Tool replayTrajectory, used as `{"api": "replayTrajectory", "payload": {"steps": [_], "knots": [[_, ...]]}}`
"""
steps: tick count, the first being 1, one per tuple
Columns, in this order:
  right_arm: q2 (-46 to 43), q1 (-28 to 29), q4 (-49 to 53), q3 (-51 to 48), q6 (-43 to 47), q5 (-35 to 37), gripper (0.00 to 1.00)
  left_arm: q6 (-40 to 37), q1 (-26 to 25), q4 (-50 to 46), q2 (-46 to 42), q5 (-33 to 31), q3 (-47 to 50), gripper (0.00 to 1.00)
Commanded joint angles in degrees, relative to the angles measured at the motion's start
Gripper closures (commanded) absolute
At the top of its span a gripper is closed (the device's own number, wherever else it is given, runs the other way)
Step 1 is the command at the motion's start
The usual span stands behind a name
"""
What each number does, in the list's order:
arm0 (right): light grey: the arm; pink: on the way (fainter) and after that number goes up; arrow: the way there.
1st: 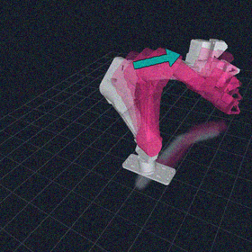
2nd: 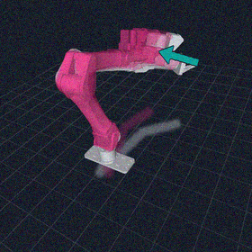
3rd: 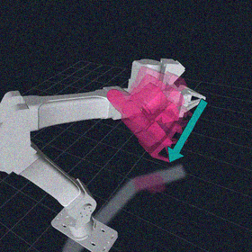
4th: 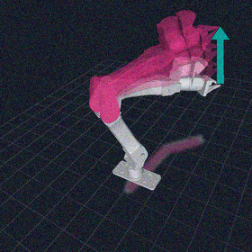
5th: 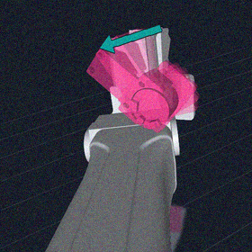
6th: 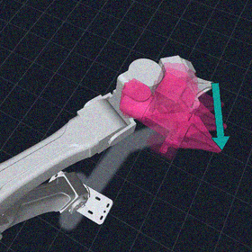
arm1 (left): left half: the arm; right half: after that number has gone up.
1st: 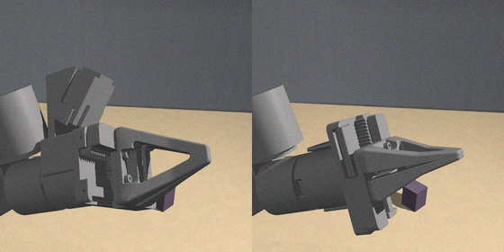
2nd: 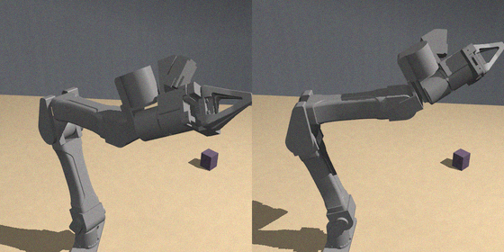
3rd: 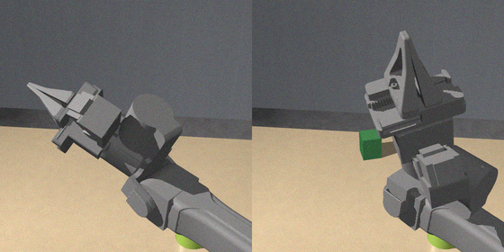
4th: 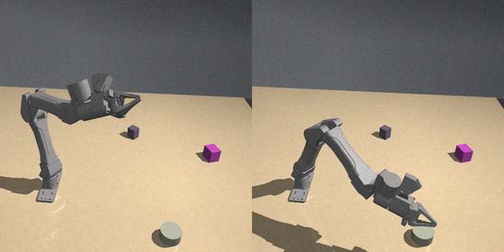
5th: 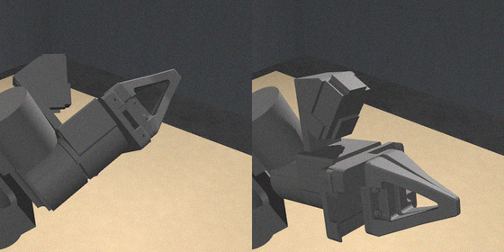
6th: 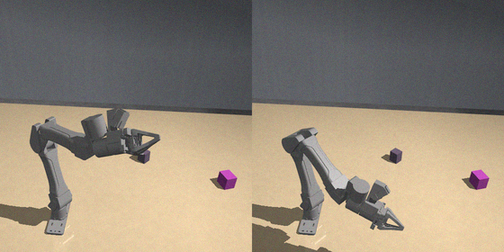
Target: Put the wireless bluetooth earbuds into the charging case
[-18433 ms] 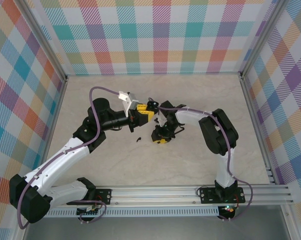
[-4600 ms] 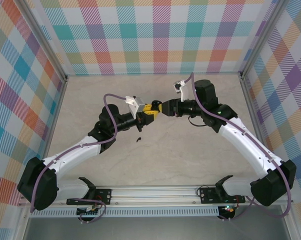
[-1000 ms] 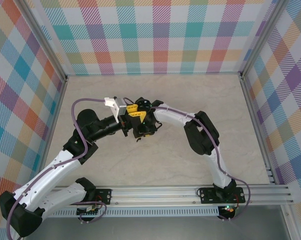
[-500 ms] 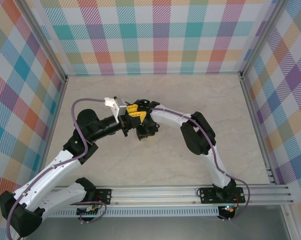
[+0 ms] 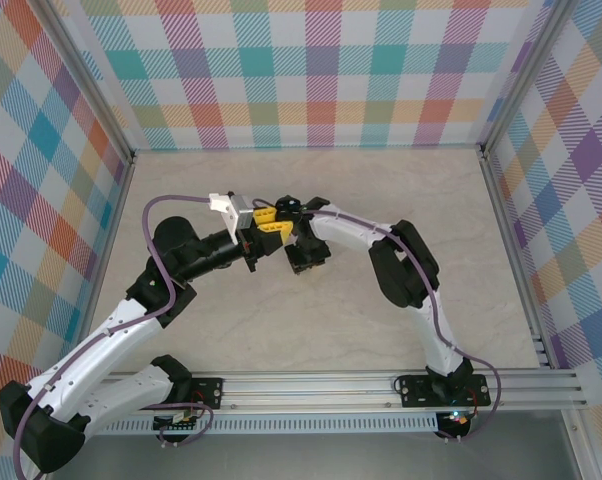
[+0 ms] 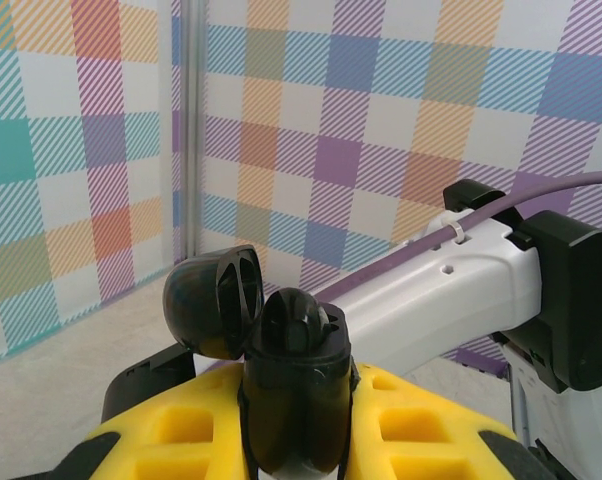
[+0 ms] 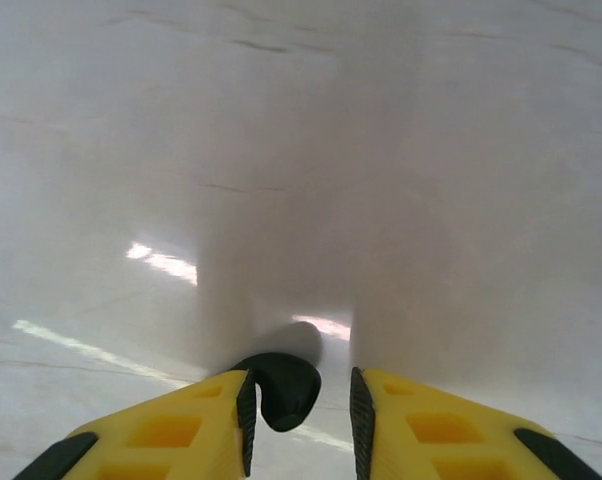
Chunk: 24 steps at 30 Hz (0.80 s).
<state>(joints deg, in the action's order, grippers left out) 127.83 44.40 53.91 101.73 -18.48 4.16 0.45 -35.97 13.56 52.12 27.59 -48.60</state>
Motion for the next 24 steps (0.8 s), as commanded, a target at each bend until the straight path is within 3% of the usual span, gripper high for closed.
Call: {"api": "replayTrajectory", "payload": {"steps": [1,8,19,24], "knots": [[-1.69,-0.81,3.20,-1.52,2.68,2.78,0.65,0.51,-0.68,0.75,0.07,1.06,-1.95,0.98],[-3.61,-2.42,3.98,-3.01,3.01,4.08,0.64,0.49,-0.66,0.76,0.54,1.47,-2.23,0.98],[-10.75,-4.84,0.55,-6.40,0.08,-4.50,0.59,0.67,-0.64,1.32,1.24,1.85,-2.53,0.98],[-12.22,-5.89,-1.62,-8.30,-6.05,-8.81,0.54,0.68,-0.68,1.38,1.23,1.91,-2.58,0.98]]}}
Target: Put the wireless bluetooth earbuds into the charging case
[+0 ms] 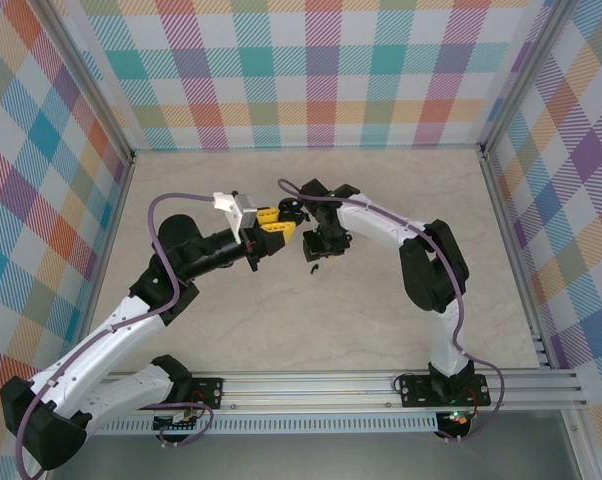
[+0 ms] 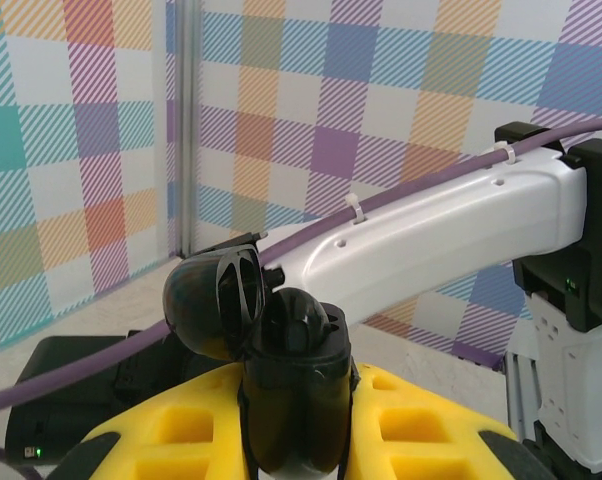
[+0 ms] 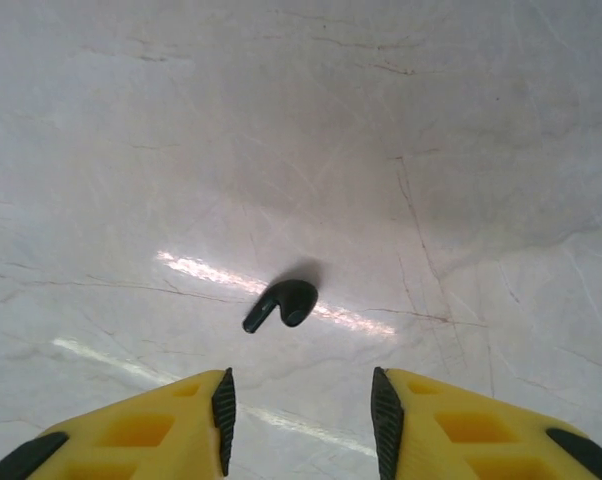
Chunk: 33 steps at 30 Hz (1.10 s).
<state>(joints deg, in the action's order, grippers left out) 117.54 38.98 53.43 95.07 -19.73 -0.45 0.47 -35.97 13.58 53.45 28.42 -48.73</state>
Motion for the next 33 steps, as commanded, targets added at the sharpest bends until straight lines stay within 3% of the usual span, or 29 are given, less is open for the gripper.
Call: {"api": "replayTrajectory", "payload": {"steps": [1,6,13,33], "knots": [[-2.27,-0.56,-2.19,-2.33,-6.56,-5.06,0.53,0.61,-0.68,1.41,-0.02,1.10,-2.36,0.98],[-1.48,-0.49,-4.70,-3.41,-14.93,-7.33,0.53,0.72,-0.68,1.49,-0.07,1.15,-2.28,0.98],[1.46,-0.22,-3.10,-2.49,-22.38,-3.97,0.57,0.59,-0.68,1.36,-0.12,1.11,-2.20,0.98],[8.91,0.66,0.20,2.99,-23.19,-1.71,0.67,0.39,-0.66,1.45,-0.10,1.02,-2.33,0.98]]}}
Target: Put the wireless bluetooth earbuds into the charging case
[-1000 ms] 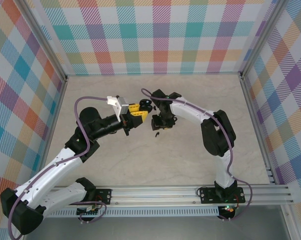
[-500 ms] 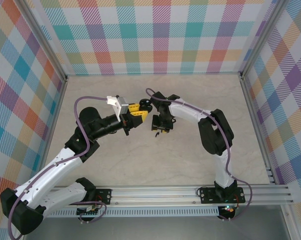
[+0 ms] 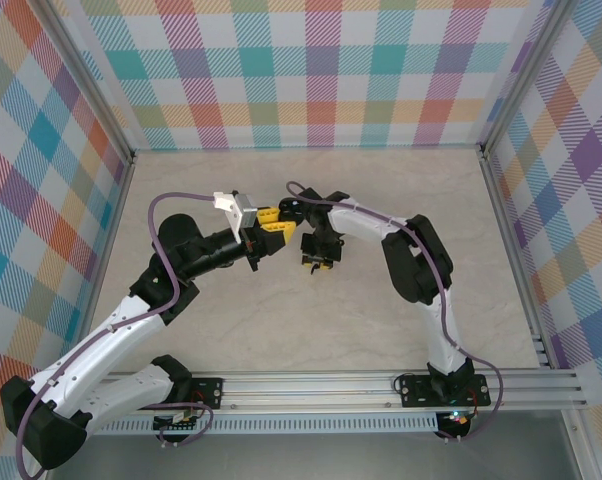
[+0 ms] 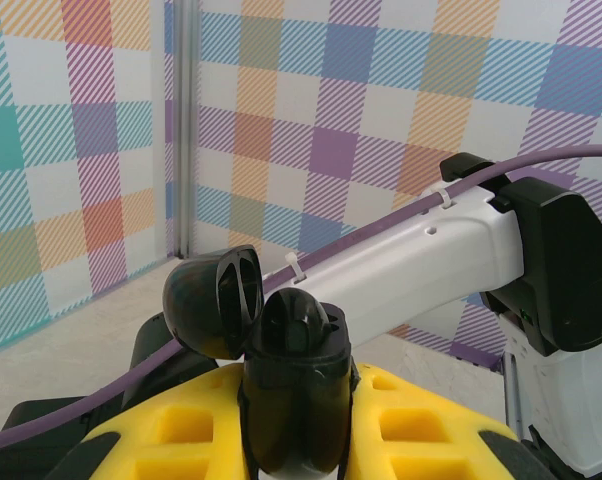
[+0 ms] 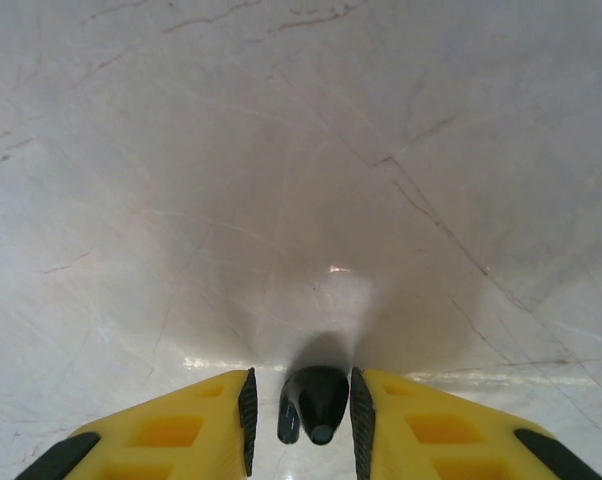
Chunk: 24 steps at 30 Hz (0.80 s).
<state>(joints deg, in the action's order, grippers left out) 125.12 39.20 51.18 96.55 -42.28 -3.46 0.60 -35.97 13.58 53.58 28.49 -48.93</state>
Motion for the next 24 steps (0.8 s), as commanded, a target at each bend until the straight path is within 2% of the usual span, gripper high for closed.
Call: {"api": "replayTrajectory", "payload": {"steps": [1,15,24], "knots": [[1.56,0.44,2.74,1.69,-0.50,1.51,0.67,0.26,-0.66,1.37,-0.23,0.98,-2.12,0.98],[6.10,2.02,8.32,6.66,2.29,6.59,0.68,0.09,-0.66,1.27,-0.33,0.69,-1.88,0.98],[5.25,2.28,7.31,5.55,2.90,6.87,0.77,0.10,-0.66,1.18,-0.32,0.55,-1.79,0.98]]}}
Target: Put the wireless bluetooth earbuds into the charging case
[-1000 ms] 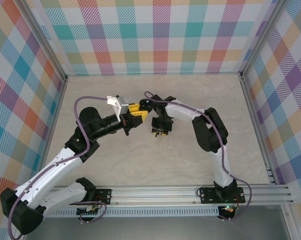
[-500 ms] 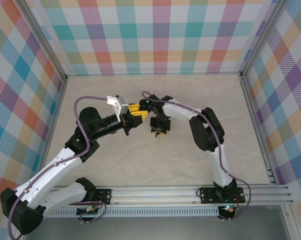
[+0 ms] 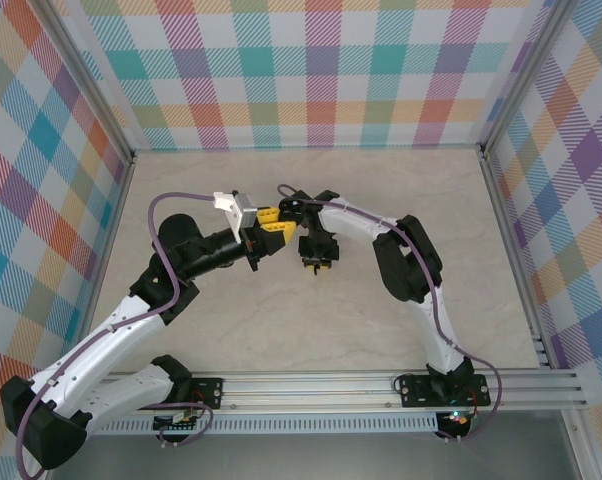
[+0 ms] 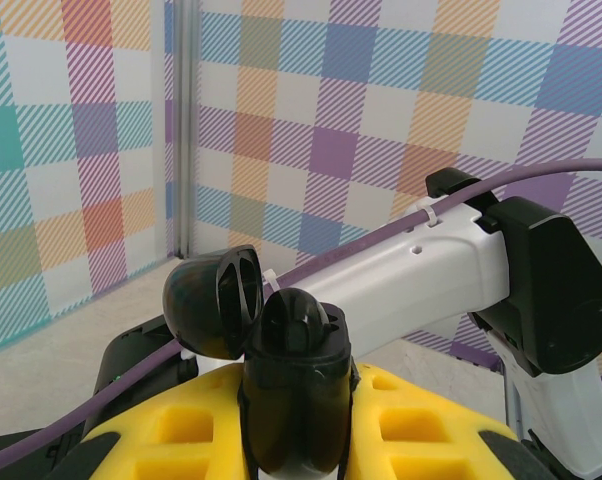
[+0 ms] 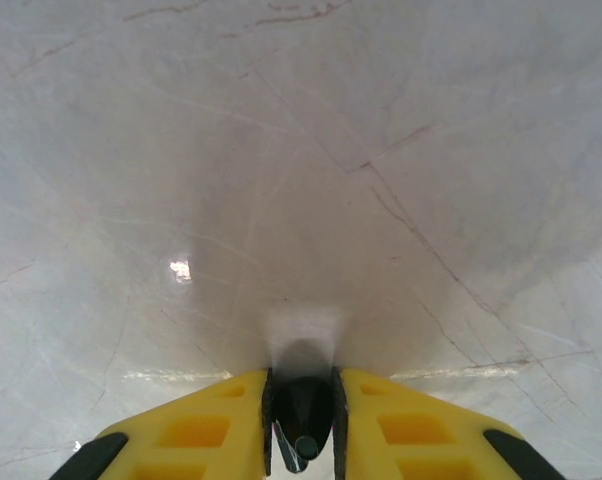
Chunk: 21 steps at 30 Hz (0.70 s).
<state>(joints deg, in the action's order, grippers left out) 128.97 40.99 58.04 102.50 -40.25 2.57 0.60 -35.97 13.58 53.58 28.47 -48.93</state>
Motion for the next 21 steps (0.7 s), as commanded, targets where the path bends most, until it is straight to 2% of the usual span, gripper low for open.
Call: {"api": "replayTrajectory", "payload": {"steps": [1,6,21], "knots": [[1.20,0.40,0.16,-0.50,1.21,0.87,0.77,0.08,-0.64,1.10,-0.40,0.56,-1.74,0.98],[-1.30,-0.32,-4.19,-3.62,3.38,-0.48,0.77,0.19,-0.68,-0.01,-0.15,-0.72,-2.01,0.98],[-11.49,-7.11,-18.85,-18.79,9.34,-8.77,0.79,1.48,-0.69,-1.26,0.81,-4.40,-2.00,0.97]]}}
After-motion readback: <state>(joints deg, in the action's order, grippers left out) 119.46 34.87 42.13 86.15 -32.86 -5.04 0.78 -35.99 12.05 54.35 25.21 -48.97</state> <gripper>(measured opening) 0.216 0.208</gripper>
